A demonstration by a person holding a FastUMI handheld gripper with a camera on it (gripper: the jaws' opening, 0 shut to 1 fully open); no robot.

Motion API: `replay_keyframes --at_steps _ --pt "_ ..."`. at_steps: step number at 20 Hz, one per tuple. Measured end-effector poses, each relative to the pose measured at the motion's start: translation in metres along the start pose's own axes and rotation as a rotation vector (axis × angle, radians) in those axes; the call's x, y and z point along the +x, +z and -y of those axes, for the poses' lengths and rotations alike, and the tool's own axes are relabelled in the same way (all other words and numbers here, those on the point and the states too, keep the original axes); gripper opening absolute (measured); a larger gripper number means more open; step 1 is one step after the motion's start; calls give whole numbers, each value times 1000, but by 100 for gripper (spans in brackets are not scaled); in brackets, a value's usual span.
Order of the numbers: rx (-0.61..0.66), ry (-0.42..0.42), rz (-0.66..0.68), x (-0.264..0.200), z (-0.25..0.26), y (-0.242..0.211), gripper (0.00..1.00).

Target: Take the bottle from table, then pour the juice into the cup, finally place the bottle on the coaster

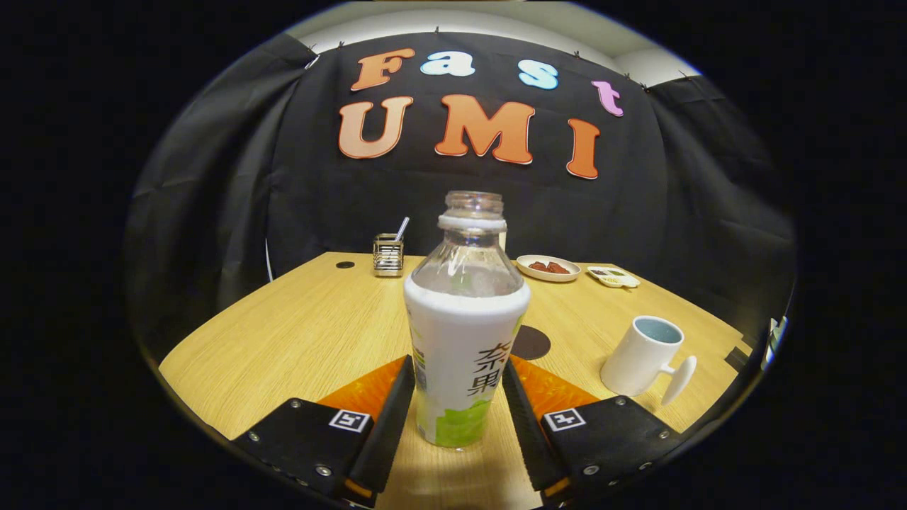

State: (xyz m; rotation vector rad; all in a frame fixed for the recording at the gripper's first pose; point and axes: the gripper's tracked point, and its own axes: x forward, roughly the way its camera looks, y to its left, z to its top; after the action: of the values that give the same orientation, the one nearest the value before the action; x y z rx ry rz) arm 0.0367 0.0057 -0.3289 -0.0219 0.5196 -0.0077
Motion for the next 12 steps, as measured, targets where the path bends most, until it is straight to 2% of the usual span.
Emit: replay_keyframes --at_steps 8,12 --pt "1 4 20 -5 6 5 62" --pt "135 45 57 -12 7 24 61"
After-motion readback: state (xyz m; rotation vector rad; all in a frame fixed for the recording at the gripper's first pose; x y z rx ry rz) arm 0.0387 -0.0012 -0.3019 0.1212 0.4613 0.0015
